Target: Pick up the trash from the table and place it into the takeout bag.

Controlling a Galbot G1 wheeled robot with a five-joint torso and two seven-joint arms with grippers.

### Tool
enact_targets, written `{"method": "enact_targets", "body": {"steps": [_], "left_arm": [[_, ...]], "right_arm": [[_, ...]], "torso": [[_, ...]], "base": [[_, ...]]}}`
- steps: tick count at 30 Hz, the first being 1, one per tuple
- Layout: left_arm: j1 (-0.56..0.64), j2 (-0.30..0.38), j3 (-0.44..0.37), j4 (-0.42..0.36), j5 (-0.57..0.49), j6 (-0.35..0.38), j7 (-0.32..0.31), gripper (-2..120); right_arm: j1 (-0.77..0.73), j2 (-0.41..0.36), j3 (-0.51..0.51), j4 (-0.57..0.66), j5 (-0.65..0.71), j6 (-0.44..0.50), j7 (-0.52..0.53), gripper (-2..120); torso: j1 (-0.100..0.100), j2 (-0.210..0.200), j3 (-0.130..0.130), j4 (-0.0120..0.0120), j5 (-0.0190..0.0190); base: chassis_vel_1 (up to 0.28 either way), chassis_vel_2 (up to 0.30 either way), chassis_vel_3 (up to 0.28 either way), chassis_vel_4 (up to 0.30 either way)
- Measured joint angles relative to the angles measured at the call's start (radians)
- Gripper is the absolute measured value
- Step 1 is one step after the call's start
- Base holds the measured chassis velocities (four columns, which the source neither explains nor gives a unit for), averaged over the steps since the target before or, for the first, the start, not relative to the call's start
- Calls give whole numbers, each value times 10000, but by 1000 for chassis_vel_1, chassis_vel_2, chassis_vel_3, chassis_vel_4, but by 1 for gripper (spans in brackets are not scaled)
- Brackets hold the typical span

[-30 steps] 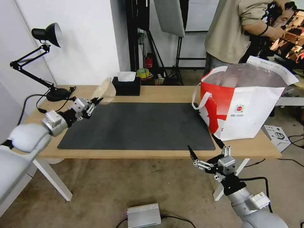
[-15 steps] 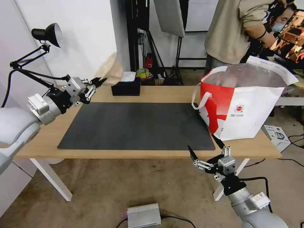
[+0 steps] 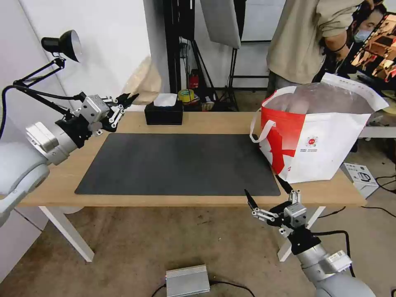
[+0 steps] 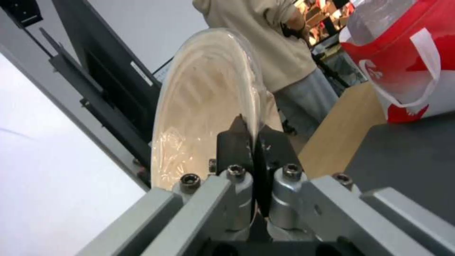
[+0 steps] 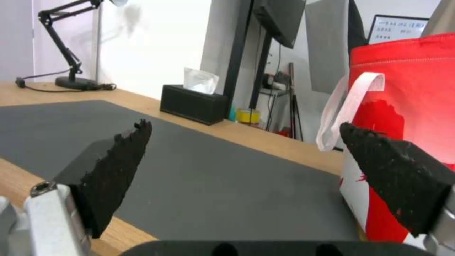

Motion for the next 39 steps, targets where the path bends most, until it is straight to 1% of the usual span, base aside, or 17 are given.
{"method": "enact_targets", "body": {"steps": [2, 3, 5, 6, 9, 10, 11, 12, 14, 15, 18, 19, 20, 23, 33, 37, 39], "left_arm": [[-87, -23, 102, 26, 6, -2, -10, 0], [-660, -185, 764, 200, 53, -12, -75, 0], [-1303, -395, 1444, 390, 135, -19, -103, 0], [-1303, -395, 1444, 390, 135, -19, -103, 0], [-2762, -935, 3008, 901, 330, -21, -107, 0], [-2762, -935, 3008, 901, 330, -21, -107, 0], [-2955, -1009, 3195, 970, 349, -21, -107, 0], [-3445, -1235, 3663, 1162, 401, -22, -107, 0], [-4036, -1561, 4175, 1435, 474, -21, -93, 0], [-4036, -1561, 4175, 1435, 474, -21, -93, 0], [-4795, -1978, 4864, 1772, 534, -33, -57, 0], [-4795, -1978, 4864, 1772, 534, -33, -57, 0], [-5123, -2159, 5159, 1894, 546, -38, -45, 0], [-5706, -2552, 5662, 2185, 599, -44, -39, 0], [-6363, -3187, 6267, 2660, 709, -47, -31, 0], [-6871, -3643, 6696, 2963, 779, -46, -30, 0], [-6924, -3687, 6745, 3000, 784, -46, -30, 0]], "right_arm": [[0, 0, 1, 0, 0, 0, 0, 100], [0, 0, 1, 0, 0, 0, 0, 100], [1, 0, 0, 0, 0, 0, 0, 100], [1, 0, 0, 0, 0, 0, 0, 100], [0, -1, 1, 0, 0, 0, 0, 100], [0, -1, 1, 0, 0, 0, 0, 100], [0, 0, 1, 0, 0, 0, 1, 100], [0, 0, 0, 0, 0, 0, 0, 100], [0, -1, 1, 0, 0, 0, 0, 100], [0, -1, 1, 0, 0, 0, 0, 100], [0, 0, 1, 0, 0, 0, 1, 100], [0, 0, 1, 0, 0, 0, 1, 100], [0, -1, 1, 0, 0, 0, 0, 100], [0, 0, 1, 0, 0, 0, 0, 100], [0, 0, 1, 0, 0, 0, 0, 100], [0, -1, 1, 0, 0, 0, 0, 100], [0, -1, 1, 0, 0, -1, 0, 100]], "torso": [[0, 0, 0, 0, 0], [1, 1, 0, -2, 0], [1, 0, 1, -2, 0], [1, 0, 1, -2, 0], [1, 0, 1, -3, -2], [1, 0, 1, -3, -2], [1, 0, 1, -4, 0], [1, 0, 1, -4, 2], [1, 0, 2, -3, 2], [1, 0, 2, -3, 2], [1, -1, 1, -2, -1], [1, -1, 1, -2, -1], [1, 0, 1, -3, 0], [1, 0, 1, -4, 2], [2, 0, 2, -1, 0], [2, -1, 1, -2, 2], [1, -1, 1, -2, 2]], "base": [[0, 0, 0, 0], [0, 0, 0, 0], [0, 0, 0, 0], [0, 0, 0, 0], [0, 0, 0, 0], [0, 0, 0, 0], [0, 0, 0, 0], [0, 0, 0, 0], [0, 0, 0, 0], [0, 0, 0, 0], [0, 0, 0, 0], [0, 0, 0, 0], [0, 0, 0, 0], [0, 0, 0, 0], [0, 0, 0, 0], [0, 0, 0, 0], [0, 0, 0, 0]]}}
